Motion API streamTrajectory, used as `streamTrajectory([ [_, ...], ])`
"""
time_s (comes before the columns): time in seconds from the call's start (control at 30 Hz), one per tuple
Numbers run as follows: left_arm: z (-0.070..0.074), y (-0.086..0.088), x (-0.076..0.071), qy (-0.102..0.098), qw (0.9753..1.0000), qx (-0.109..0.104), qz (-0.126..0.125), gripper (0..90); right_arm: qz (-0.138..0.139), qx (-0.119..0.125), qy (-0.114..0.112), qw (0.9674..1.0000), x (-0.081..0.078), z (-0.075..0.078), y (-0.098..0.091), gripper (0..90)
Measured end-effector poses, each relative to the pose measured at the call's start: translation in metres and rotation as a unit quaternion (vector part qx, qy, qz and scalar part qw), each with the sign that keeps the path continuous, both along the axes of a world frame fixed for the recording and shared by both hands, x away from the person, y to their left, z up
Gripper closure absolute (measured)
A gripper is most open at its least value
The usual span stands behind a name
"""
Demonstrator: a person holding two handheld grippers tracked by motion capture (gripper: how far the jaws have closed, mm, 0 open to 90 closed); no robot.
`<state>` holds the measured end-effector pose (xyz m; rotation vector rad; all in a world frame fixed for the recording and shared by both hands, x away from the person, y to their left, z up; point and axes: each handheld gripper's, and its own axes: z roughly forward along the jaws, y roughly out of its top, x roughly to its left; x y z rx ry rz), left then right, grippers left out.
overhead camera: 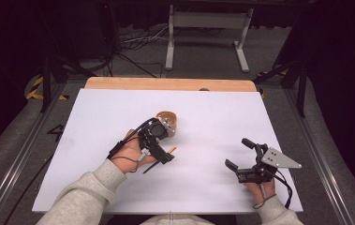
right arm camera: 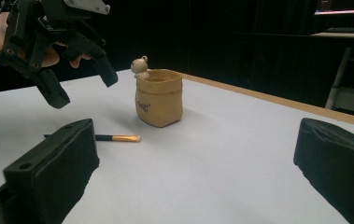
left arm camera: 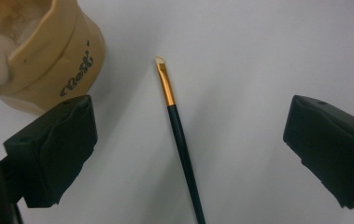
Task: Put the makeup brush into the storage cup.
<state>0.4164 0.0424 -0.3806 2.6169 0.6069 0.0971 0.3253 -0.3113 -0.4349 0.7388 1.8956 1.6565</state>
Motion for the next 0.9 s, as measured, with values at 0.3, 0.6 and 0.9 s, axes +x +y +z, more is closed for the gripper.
streamTrajectory([
  [0.3, -0.005, -0.008, 0.001, 0.005, 0.9988, 0.048, -0.004, 4.8, -0.001, 0.002, 0.002, 1.0, 0.0, 0.0, 0.0, 0.1],
  [0.6, -0.015, -0.013, 0.006, 0.017, 0.9978, 0.065, 0.001, 6.0, -0.001, 0.002, 0.003, 1.0, 0.001, 0.0, -0.001, 0.1],
  [0.9, -0.021, -0.012, 0.008, 0.025, 0.9977, 0.063, 0.001, 9.5, -0.002, 0.008, 0.006, 1.0, 0.0, 0.0, -0.001, 0.1],
])
